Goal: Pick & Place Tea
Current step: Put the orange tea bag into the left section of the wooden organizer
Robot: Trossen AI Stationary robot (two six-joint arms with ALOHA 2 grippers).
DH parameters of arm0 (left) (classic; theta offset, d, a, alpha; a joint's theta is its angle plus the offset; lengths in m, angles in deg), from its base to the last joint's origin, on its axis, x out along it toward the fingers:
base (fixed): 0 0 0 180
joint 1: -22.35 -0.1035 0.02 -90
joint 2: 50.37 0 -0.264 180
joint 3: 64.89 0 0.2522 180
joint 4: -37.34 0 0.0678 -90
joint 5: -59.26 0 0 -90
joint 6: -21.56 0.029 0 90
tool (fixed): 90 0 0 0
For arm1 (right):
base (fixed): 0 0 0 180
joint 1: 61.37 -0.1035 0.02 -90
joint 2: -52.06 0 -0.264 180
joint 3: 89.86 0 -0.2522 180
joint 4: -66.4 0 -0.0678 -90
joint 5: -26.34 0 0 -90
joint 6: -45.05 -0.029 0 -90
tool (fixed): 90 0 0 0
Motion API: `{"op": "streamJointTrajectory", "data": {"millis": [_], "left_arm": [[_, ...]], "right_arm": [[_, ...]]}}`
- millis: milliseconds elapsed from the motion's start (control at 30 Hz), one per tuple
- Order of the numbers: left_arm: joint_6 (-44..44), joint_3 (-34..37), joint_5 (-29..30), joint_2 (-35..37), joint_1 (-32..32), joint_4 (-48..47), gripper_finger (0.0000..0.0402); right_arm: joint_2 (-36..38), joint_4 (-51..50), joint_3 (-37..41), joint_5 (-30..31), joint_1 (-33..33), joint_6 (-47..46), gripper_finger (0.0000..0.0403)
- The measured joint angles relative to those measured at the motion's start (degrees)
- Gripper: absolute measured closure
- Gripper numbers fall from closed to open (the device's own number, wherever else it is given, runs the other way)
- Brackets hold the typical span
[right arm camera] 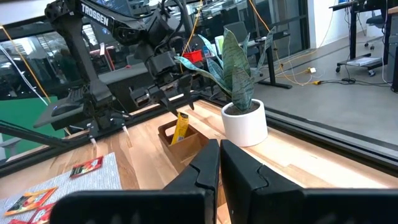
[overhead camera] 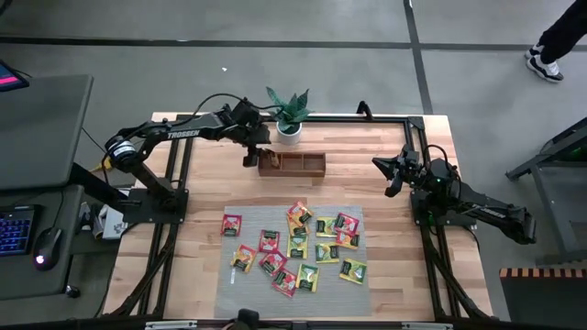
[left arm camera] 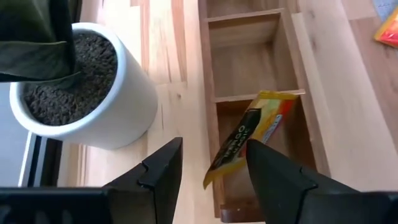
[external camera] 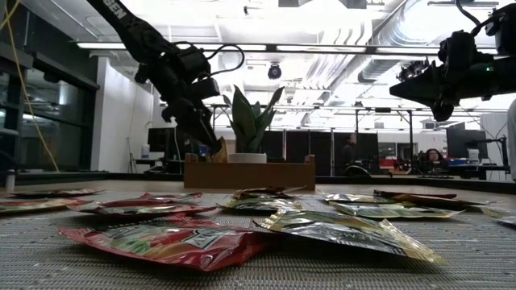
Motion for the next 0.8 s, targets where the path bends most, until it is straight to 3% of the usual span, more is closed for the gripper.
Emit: {"op": "streamJointTrajectory", "data": {"millis": [600,800], "left_arm": [[-2.1,0.0,-0.4,-3.3,1.2,2.1,0.0230],[-2.1,0.0,3.7,-3.3,1.1,1.4,0.0295]], "right_arm": [[0.0,0.0,0.0,0.0,0.0,0.0,0.0391],[0.0,0.0,0.0,0.0,0.0,0.0,0.0391]]}}
